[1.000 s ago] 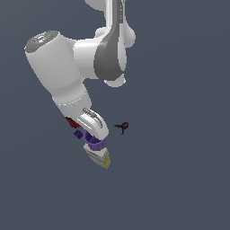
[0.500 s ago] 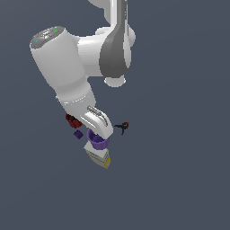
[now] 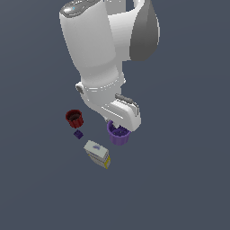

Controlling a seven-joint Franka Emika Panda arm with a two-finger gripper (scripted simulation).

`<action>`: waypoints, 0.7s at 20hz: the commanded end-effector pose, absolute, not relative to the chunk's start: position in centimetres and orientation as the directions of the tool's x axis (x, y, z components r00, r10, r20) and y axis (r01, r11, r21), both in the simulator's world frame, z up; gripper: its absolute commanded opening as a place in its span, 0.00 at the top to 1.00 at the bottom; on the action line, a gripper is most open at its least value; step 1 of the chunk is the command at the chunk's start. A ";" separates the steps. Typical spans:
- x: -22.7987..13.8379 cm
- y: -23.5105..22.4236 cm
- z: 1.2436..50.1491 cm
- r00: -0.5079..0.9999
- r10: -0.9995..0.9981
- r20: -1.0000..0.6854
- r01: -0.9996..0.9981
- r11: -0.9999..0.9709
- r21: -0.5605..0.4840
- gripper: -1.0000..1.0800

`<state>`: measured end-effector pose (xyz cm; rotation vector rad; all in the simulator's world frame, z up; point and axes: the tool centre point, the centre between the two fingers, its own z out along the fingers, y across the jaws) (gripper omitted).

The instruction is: Pick up a designated object from a clutter of objects.

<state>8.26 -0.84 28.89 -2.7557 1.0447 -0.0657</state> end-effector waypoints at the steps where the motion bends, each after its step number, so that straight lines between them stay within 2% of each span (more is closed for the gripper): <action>1: 8.2 1.8 30.5 0.751 -0.660 -0.025 -0.651 -0.733 -0.197 1.00; 14: 8.4 15.5 38.5 0.750 -0.661 -0.026 -0.652 -0.732 -0.198 1.00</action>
